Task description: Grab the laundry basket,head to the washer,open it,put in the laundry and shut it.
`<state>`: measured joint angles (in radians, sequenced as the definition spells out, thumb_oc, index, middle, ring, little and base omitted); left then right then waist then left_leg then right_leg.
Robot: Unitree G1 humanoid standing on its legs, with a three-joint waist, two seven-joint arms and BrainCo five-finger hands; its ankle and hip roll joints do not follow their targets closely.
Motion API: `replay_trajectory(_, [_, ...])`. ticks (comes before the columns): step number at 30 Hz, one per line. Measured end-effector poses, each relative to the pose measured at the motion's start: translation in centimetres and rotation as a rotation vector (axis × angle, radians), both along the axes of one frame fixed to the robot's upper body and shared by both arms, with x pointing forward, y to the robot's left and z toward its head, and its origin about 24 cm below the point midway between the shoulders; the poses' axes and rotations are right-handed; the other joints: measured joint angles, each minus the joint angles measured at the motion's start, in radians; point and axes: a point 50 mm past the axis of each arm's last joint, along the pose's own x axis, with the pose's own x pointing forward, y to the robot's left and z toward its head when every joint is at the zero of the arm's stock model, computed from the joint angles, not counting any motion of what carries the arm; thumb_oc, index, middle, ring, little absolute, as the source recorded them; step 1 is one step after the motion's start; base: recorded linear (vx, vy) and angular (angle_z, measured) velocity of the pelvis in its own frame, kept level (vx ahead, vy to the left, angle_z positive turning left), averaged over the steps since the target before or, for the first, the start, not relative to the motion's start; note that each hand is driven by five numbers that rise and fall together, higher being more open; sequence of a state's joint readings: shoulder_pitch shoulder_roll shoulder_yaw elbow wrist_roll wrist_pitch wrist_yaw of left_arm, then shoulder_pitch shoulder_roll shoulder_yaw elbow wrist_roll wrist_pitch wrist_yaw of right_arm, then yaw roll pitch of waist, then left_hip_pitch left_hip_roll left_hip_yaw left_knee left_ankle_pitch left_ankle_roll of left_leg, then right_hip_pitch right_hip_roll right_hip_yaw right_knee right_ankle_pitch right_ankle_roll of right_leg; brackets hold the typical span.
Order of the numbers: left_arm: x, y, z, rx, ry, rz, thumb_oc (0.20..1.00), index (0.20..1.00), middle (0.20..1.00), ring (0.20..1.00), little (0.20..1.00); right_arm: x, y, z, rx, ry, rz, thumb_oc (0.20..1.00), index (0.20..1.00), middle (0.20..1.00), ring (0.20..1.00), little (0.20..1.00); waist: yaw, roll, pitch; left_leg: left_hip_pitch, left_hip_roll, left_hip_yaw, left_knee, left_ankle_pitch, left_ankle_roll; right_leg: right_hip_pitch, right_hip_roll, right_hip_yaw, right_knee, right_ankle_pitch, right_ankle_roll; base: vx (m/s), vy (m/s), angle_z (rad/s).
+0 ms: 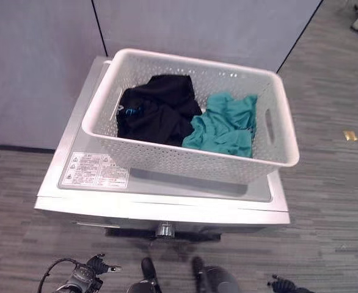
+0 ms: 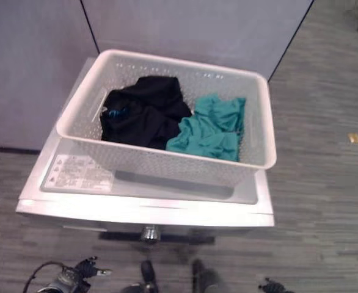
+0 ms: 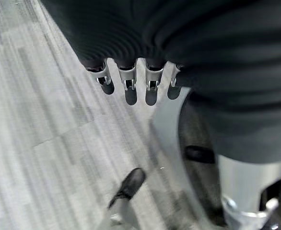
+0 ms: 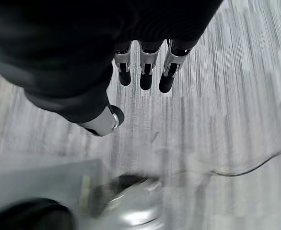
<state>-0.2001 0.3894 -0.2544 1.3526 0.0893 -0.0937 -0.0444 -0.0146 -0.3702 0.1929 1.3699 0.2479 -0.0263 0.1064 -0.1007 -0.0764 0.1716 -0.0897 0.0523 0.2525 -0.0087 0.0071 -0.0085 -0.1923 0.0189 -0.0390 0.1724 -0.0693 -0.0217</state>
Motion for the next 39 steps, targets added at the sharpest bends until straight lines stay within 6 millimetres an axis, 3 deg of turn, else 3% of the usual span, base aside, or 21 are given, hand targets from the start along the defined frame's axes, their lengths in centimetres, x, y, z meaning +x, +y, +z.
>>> replay_trajectory(3, [-0.7,-0.1,-0.3,0.000,0.029,0.007,1.000,1.000,1.000,1.000,1.000,0.0,0.1,0.0,-0.007,0.017,0.033,1.000,1.000,1.000,1.000,1.000,0.018,0.011,0.008,-0.066,0.037,0.001,0.194,-0.040,-0.051,0.089,0.016,-0.006,-0.118,0.053,-0.031,0.14,-0.110,0.11])
replay_trajectory(4, [-0.6,-0.3,-0.4,-0.005,0.025,0.003,1.000,1.000,1.000,1.000,1.000,-0.3,-0.5,0.1,-0.025,0.030,0.042,1.000,1.000,1.000,1.000,1.000,0.023,0.017,0.013,-0.142,0.058,-0.003,0.372,-0.042,-0.077,0.145,0.004,-0.028,-0.166,0.056,-0.049,0.08,-0.079,0.51])
replay_trajectory(5, [-0.1,-0.6,-0.3,-0.010,0.015,-0.005,1.000,1.000,1.000,1.000,1.000,-0.5,-1.0,0.3,-0.044,0.047,0.059,1.000,1.000,1.000,1.000,1.000,0.011,0.015,0.019,-0.183,0.078,0.012,0.458,-0.041,-0.103,0.176,-0.007,-0.059,-0.201,0.073,-0.052,0.05,0.001,0.83])
replay_trajectory(6, [0.0,-0.9,-0.3,-0.017,0.011,-0.011,1.000,1.000,1.000,1.000,1.000,-0.7,-1.8,0.6,-0.071,0.060,0.064,1.000,1.000,1.000,1.000,1.000,0.002,0.025,0.019,-0.213,0.107,0.073,0.487,-0.033,-0.119,0.204,-0.006,-0.088,-0.228,0.082,-0.058,0.07,0.064,0.67])
replay_trajectory(8, [-0.2,-1.4,-0.6,-0.030,0.015,-0.015,1.000,1.000,1.000,1.000,1.000,-0.4,-3.0,1.1,-0.119,0.057,0.085,1.000,1.000,1.000,1.000,1.000,0.000,0.046,0.015,-0.227,0.135,0.082,0.384,-0.029,-0.123,0.220,0.005,-0.099,-0.247,0.078,-0.056,0.14,0.138,0.30])
replay_trajectory(10, [-0.6,-1.8,-0.9,-0.037,0.031,-0.016,1.000,1.000,1.000,1.000,1.000,0.9,-3.8,1.7,-0.144,0.024,0.085,1.000,1.000,1.000,1.000,1.000,0.005,0.060,0.018,-0.225,0.125,0.018,0.260,-0.001,-0.150,0.226,0.011,-0.082,-0.256,0.080,-0.056,0.12,0.144,-0.23])
replay_trajectory(11, [-1.3,-1.4,-1.0,-0.026,0.051,-0.017,1.000,1.000,1.000,1.000,1.000,2.0,-3.7,1.9,-0.143,-0.010,0.088,1.000,1.000,1.000,1.000,1.000,0.011,0.058,0.021,-0.222,0.120,-0.063,0.192,0.020,-0.149,0.226,0.017,-0.049,-0.253,0.080,-0.050,0.13,0.112,-0.63])
replay_trajectory(15, [-1.8,-1.0,-1.0,-0.010,0.069,-0.016,1.000,1.000,1.000,1.000,1.000,4.2,-3.1,2.1,-0.131,-0.067,0.112,1.000,1.000,1.000,1.000,1.000,0.031,0.033,0.034,-0.128,0.127,-0.281,0.065,0.082,-0.157,0.227,0.015,0.034,-0.243,0.075,-0.032,0.15,0.171,-0.58])
replay_trajectory(18, [-2.6,-0.9,-1.3,-0.012,0.095,0.001,1.000,1.000,1.000,1.000,1.000,5.0,-3.1,2.4,-0.135,-0.094,0.122,1.000,1.000,1.000,1.000,1.000,0.030,0.036,0.040,-0.047,0.134,-0.304,0.038,0.084,-0.162,0.254,0.016,0.089,-0.248,0.068,-0.004,0.09,0.224,-0.61])
replay_trajectory(20, [-2.2,-1.0,-1.2,-0.012,0.085,-0.005,1.000,1.000,1.000,1.000,1.000,3.8,-3.2,2.1,-0.134,-0.062,0.122,1.000,1.000,1.000,1.000,1.000,0.019,0.044,0.043,-0.034,0.124,-0.295,0.037,0.036,-0.149,0.266,0.003,0.081,-0.248,0.058,0.011,0.08,0.341,0.01])
replay_trajectory(21, [-1.3,-1.0,-0.9,-0.008,0.065,-0.019,1.000,1.000,1.000,1.000,1.000,2.9,-2.9,1.8,-0.124,-0.037,0.117,1.000,1.000,1.000,1.000,1.000,0.015,0.032,0.049,-0.034,0.090,-0.284,0.048,0.021,-0.130,0.262,-0.031,0.083,-0.244,0.061,0.025,0.09,0.529,0.12])
replay_trajectory(22, [-1.2,-1.3,-1.0,-0.014,0.065,-0.026,1.000,1.000,1.000,1.000,1.000,2.2,-3.1,1.7,-0.127,-0.012,0.105,1.000,1.000,1.000,1.000,1.000,0.016,0.036,0.050,-0.022,0.063,-0.265,0.039,0.019,-0.100,0.261,-0.057,0.093,-0.232,0.059,0.031,0.03,0.300,-0.02])
replay_trajectory(26, [-0.2,-1.4,-0.6,0.000,0.037,-0.066,1.000,1.000,1.000,1.000,1.000,1.0,-2.8,1.3,-0.119,0.027,0.100,1.000,1.000,1.000,1.000,1.000,0.014,0.050,0.054,-0.035,-0.005,-0.215,0.043,0.003,-0.049,0.199,-0.125,0.129,-0.189,0.079,0.055,-0.08,0.283,-0.24])
replay_trajectory(30, [0.3,-1.4,-0.4,0.018,0.007,-0.068,1.000,1.000,1.000,1.000,1.000,3.3,-1.2,1.1,-0.097,-0.010,0.169,1.000,1.000,1.000,1.000,1.000,0.034,0.053,0.055,-0.112,-0.023,-0.134,0.032,0.026,0.003,0.087,-0.155,0.188,-0.209,0.145,0.107,-0.08,0.079,-0.55])
replay_trajectory(33, [0.5,-1.7,-0.4,0.017,-0.003,-0.071,1.000,1.000,1.000,1.000,1.000,5.5,0.7,1.0,-0.063,-0.062,0.236,1.000,1.000,1.000,1.000,1.000,0.037,0.043,0.066,-0.123,-0.015,-0.083,0.034,0.015,0.028,0.065,-0.145,0.166,-0.229,0.202,0.096,-0.09,0.072,-0.57])
replay_trajectory(34, [0.7,-1.9,-0.4,0.011,-0.008,-0.075,1.000,1.000,1.000,1.000,1.000,5.6,0.9,0.9,-0.061,-0.063,0.242,1.000,1.000,1.000,1.000,1.000,0.044,0.048,0.067,-0.123,-0.007,-0.078,0.032,0.012,0.033,0.067,-0.137,0.156,-0.226,0.209,0.087,-0.04,0.006,-0.18])
replay_trajectory(35, [1.0,-2.3,-0.4,0.002,-0.021,-0.084,1.000,1.000,1.000,1.000,1.000,5.0,1.0,0.7,-0.064,-0.040,0.274,1.000,1.000,1.000,1.000,1.000,0.055,0.068,0.063,-0.109,0.017,-0.086,0.020,0.018,0.043,0.065,-0.114,0.134,-0.170,0.132,0.081,-0.03,-0.076,0.03])
replay_trajectory(36, [1.1,-2.5,-0.4,-0.005,-0.031,-0.090,1.000,1.000,1.000,1.000,1.000,4.7,1.1,0.6,-0.063,-0.028,0.299,1.000,1.000,1.000,1.000,1.000,0.063,0.068,0.050,-0.100,0.024,-0.088,0.011,0.030,0.033,0.074,-0.104,0.116,-0.162,0.115,0.077,-0.02,-0.096,0.01])
replay_trajectory(38, [0.4,-1.2,-0.2,0.021,-0.023,-0.070,1.000,1.000,1.000,1.000,1.000,3.9,1.2,0.3,-0.061,-0.007,0.313,1.000,1.000,1.000,1.000,1.000,0.090,0.013,0.017,-0.104,0.000,-0.084,0.010,0.043,0.015,0.122,-0.139,0.079,-0.233,0.134,0.100,0.00,-0.088,0.05])
replay_trajectory(39, [0.2,-0.9,-0.2,0.028,-0.012,-0.056,1.000,1.000,1.000,1.000,1.000,4.2,1.1,0.5,-0.068,-0.016,0.316,1.000,1.000,1.000,1.000,1.000,0.088,0.005,0.018,-0.104,-0.004,-0.088,0.008,0.047,0.010,0.135,-0.142,0.082,-0.257,0.138,0.106,-0.01,-0.083,0.21])
